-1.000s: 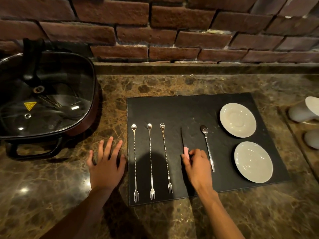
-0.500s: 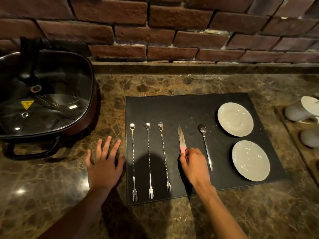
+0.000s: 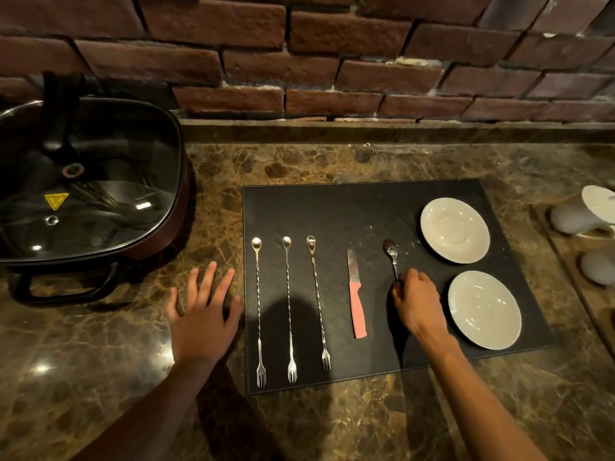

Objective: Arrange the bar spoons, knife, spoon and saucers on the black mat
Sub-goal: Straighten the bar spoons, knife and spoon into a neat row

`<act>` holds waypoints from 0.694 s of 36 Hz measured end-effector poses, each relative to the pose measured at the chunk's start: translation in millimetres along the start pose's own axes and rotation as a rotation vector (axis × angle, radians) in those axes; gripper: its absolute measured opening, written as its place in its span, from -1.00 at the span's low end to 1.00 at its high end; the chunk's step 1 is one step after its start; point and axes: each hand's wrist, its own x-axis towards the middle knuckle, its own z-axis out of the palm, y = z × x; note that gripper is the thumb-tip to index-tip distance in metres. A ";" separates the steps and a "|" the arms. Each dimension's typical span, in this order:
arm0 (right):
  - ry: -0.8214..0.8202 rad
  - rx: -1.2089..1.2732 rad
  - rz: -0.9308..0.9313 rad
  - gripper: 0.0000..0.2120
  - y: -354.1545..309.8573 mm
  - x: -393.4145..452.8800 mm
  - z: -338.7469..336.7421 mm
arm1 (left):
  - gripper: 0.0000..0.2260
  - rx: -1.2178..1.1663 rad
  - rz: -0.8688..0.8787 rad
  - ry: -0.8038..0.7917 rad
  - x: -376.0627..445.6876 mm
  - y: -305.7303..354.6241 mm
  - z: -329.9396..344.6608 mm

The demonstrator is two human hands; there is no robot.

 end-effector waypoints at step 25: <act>0.009 0.198 0.077 -0.90 14.0 5.3 -11.2 | -0.48 -0.003 0.007 0.002 -1.2 2.5 -5.2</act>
